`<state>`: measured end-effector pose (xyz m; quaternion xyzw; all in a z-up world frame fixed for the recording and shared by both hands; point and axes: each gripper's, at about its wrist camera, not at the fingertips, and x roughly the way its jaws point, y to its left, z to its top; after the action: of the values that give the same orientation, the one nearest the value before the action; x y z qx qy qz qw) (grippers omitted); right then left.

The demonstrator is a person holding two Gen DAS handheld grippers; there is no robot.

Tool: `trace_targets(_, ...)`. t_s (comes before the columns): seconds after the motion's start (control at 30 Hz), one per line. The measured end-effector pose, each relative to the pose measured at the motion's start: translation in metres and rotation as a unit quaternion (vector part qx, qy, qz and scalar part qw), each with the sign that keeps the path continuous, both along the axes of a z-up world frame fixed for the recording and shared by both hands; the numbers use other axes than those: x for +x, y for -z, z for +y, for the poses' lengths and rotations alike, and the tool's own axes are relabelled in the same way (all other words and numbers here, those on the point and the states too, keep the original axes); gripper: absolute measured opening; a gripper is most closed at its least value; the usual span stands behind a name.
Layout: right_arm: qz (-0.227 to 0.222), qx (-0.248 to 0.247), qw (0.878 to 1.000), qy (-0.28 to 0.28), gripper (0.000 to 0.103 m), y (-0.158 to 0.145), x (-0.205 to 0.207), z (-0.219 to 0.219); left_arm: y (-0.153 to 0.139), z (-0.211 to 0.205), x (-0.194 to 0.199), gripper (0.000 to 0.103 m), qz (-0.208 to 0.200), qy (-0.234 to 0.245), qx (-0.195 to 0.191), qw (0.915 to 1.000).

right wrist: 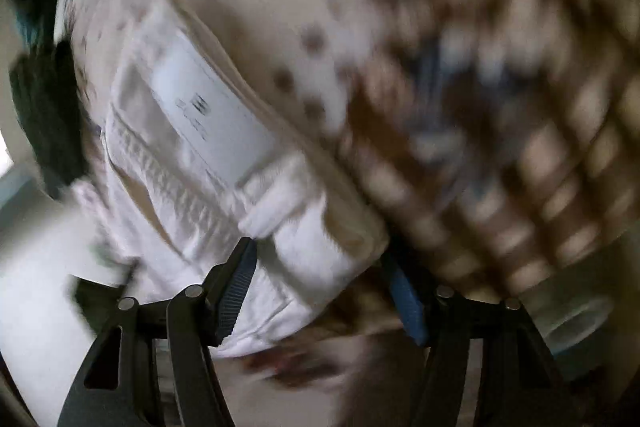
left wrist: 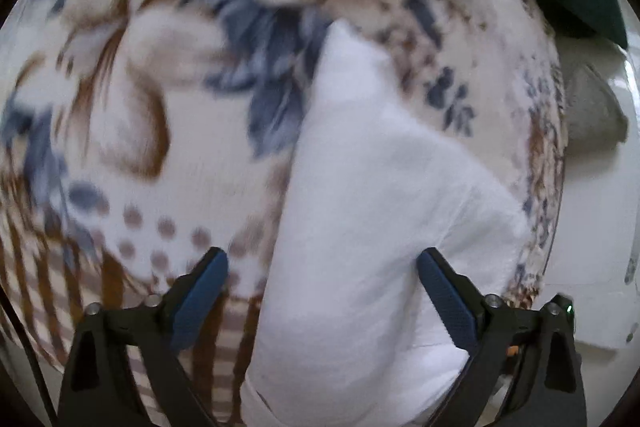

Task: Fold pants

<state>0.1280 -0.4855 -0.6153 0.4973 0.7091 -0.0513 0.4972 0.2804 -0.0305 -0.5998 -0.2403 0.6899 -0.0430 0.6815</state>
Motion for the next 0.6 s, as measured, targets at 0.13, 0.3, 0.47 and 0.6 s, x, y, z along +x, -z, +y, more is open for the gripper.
trace_targets(0.13, -0.015, -0.059, 0.998, -0.022, 0.024, -0.018, 0.001, 0.002, 0.001, -0.007, -0.007, 0.049, -0.017, 0.005, -0.002, 0.9998)
trace_targets(0.3, -0.036, -0.061, 0.997, -0.039, 0.027, -0.021, -0.004, 0.001, 0.020, 0.009, 0.002, 0.049, 0.020, -0.038, -0.052, 0.9977)
trace_targets(0.47, -0.092, 0.040, 0.995, -0.015, 0.073, -0.015, -0.017, -0.007, 0.005, 0.015, -0.006, 0.073, 0.001, -0.025, -0.087, 0.9959)
trace_targets(0.6, -0.089, 0.056, 0.993, -0.058, 0.075, 0.006, -0.015, 0.020, 0.013, 0.008, -0.016, 0.074, 0.001, -0.012, -0.097, 0.9953)
